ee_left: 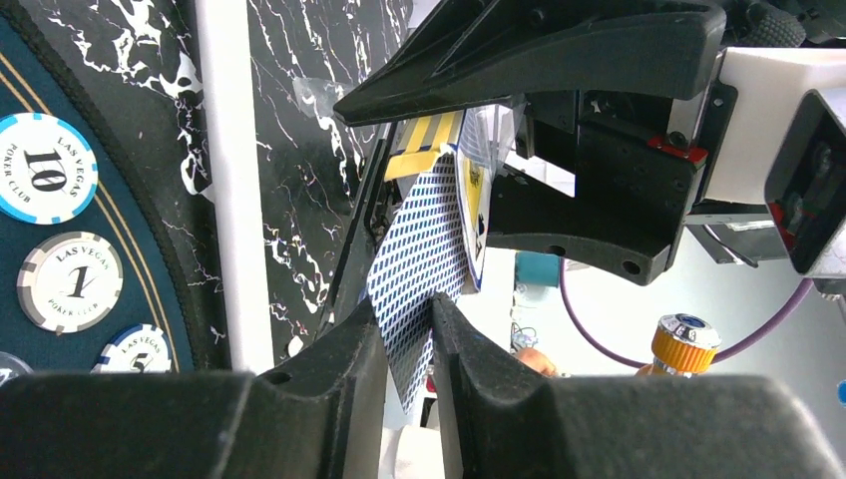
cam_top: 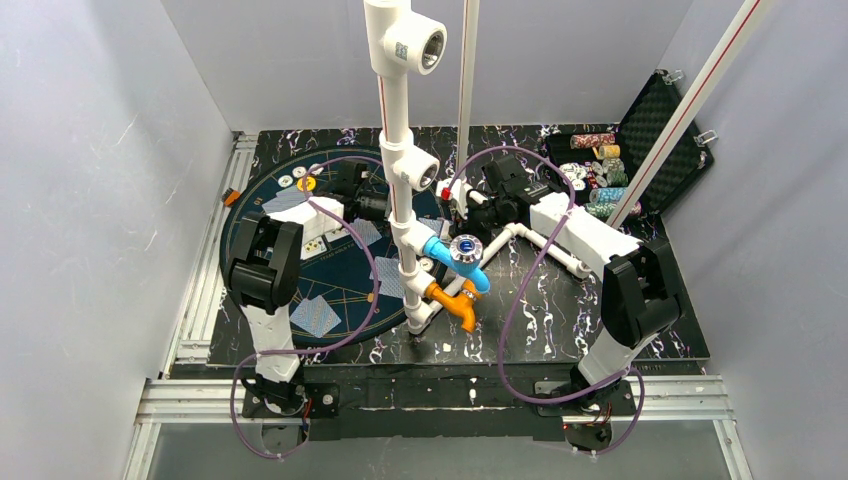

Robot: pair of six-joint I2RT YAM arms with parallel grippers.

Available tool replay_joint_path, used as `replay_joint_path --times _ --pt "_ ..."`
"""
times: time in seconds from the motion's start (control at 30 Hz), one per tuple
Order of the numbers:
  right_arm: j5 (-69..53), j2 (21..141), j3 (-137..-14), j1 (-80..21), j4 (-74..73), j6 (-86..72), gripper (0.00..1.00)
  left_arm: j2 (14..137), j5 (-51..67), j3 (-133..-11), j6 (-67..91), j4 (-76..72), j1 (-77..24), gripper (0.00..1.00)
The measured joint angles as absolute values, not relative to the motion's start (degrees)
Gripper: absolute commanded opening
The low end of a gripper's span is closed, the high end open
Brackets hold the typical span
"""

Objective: Distribute texas hold em gaming equipment

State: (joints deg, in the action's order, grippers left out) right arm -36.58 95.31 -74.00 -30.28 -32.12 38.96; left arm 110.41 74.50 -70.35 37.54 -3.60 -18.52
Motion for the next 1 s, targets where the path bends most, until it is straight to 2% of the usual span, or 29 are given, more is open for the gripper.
replay_joint_path --times 0.3,0.53,0.7,1.0 --pt "-36.38 95.31 -74.00 -30.11 -32.21 39.16 0.01 109.95 74.30 -70.22 37.47 -3.60 -16.36 0.12" --pt "-36.38 95.31 -74.00 -30.06 -31.94 39.29 0.01 107.81 73.01 -70.22 36.80 -2.94 -14.22 0.01" --pt "-35.92 95.31 -73.97 -30.06 -31.81 39.40 0.01 105.80 72.40 -70.30 34.98 -2.07 -12.73 0.00" --pt "-34.39 95.31 -74.00 -29.98 -31.51 39.33 0.01 104.95 70.13 -79.96 18.41 17.39 -9.04 0.00"
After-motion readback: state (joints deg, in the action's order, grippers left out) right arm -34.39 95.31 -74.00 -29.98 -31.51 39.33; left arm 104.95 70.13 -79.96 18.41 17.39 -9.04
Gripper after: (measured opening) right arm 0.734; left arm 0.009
